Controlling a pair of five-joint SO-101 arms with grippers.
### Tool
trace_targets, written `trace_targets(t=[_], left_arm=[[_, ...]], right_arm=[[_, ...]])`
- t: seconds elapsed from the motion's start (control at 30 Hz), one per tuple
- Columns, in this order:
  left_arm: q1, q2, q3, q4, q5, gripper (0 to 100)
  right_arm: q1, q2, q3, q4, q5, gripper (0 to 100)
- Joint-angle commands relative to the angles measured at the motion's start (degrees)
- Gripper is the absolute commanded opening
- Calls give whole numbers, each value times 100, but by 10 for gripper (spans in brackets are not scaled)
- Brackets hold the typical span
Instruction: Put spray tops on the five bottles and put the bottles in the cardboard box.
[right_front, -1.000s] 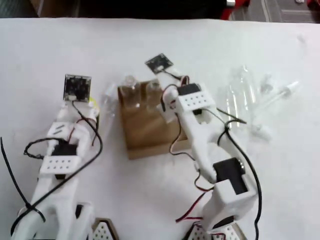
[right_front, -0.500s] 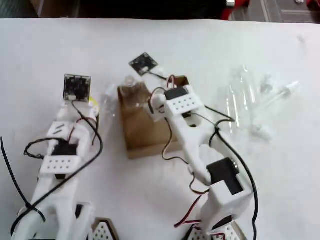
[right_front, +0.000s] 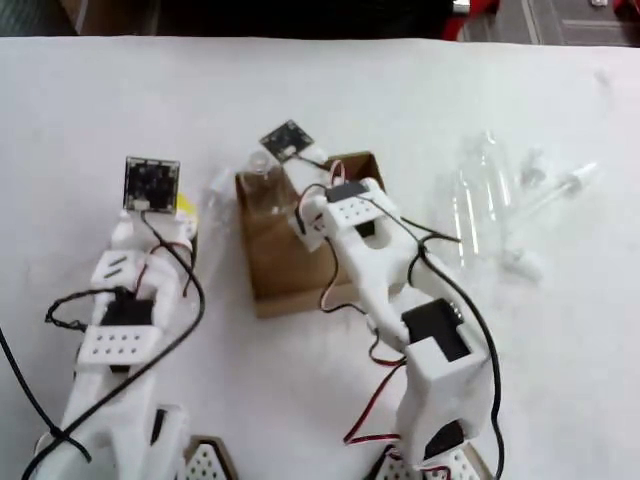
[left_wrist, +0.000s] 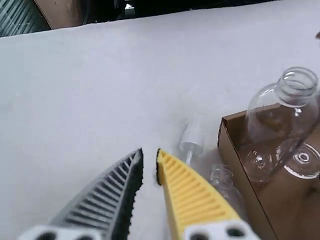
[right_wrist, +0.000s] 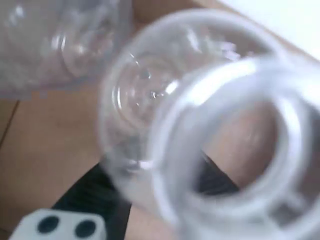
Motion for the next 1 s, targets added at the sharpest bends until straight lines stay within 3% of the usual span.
trace_targets(t=[0.0, 0.77, 0.97], left_arm=[[-75, -224, -35, -26, -35, 50], [-75, -259, 18, 9, -62, 50], [-75, -259, 18, 9, -79, 50]], right_arm=[[-22, -48, -264, -57, -44, 80], [110, 4, -510, -127, -44, 80], [127, -48, -510, 303, 0, 80]])
